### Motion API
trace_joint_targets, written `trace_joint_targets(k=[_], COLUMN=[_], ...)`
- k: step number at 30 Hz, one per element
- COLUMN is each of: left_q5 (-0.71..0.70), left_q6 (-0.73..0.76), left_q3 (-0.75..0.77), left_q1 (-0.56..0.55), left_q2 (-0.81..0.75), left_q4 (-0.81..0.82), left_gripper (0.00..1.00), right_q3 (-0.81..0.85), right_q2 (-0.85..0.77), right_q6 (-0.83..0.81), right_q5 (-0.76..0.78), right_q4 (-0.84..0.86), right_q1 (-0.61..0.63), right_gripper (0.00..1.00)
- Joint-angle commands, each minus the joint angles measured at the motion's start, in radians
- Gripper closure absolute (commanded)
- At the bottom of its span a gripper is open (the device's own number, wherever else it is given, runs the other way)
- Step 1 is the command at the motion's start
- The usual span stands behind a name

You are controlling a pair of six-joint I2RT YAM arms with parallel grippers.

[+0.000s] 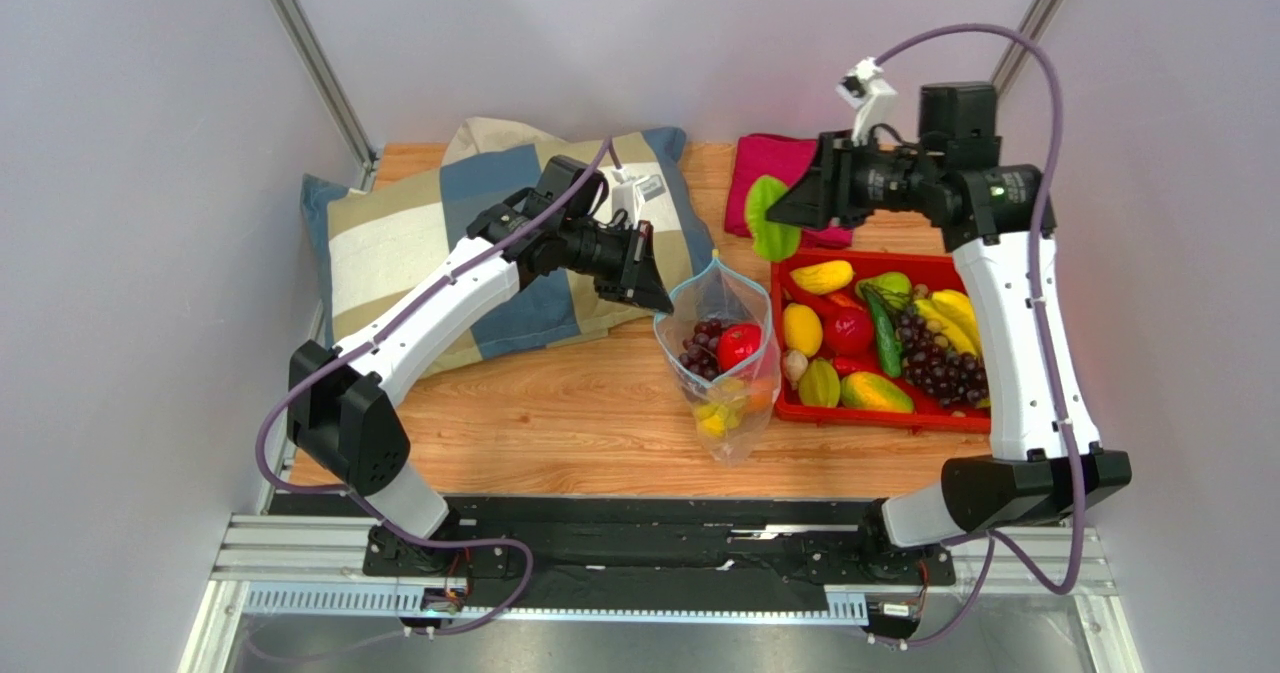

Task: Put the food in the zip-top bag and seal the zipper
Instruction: Place the fake fruit in the zipper food storage bag, then pick up the fake vegetable from the bin.

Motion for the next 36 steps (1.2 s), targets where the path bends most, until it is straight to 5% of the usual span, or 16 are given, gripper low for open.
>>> trace_joint_targets(k=[1,11,14,15,16,21,26,29,36], left_q5=[0.006,0.0,0.001,0.003,0.003,0.003,0.0,-0.003,0.007], left_q6=[-0.018,-0.05,-0.054,-0.057,-0.057,-0.054,-0.044,-0.038,-0.037], left_q3=[0.072,0.064,0.06,0.06,0.06,0.058,0.058,0.055,0.046], left_q1=[0.001,0.001,0.001,0.001,-0.001,-0.001,-0.001,-0.001,0.001], left_q2=[-0.022,-0.045,-0.044,-0.045,-0.045,-0.048,-0.05,-0.05,-0.036], left_q4=[0.019,0.034,0.038,0.04,0.04,0.04,0.038,0.037,0.048], left_gripper=[1.0,1.0,1.0,1.0,1.0,1.0,1.0,1.0,1.0], right_q3=[-0.071,-0.335,-0.37,-0.38,-0.377,-0.179,-0.114,-0.177,-0.358], right_q2=[-0.044,-0.16,-0.174,-0.177,-0.177,-0.125,-0.055,-0.018,0.019], right_q6=[0.323,0.276,0.242,0.234,0.226,0.133,-0.017,-0.152,-0.292], right_q5=[-0.044,0.207,0.211,0.219,0.224,0.283,0.126,0.15,0.337], right_q4=[0.153,0.036,0.021,0.018,0.018,-0.034,-0.144,-0.189,0.03], right_q1=[0.161,0.391,0.431,0.443,0.442,0.378,0.097,-0.052,-0.067], right_gripper=[1.0,1.0,0.64,0.38,0.25,0.01,0.02,0.12,0.25])
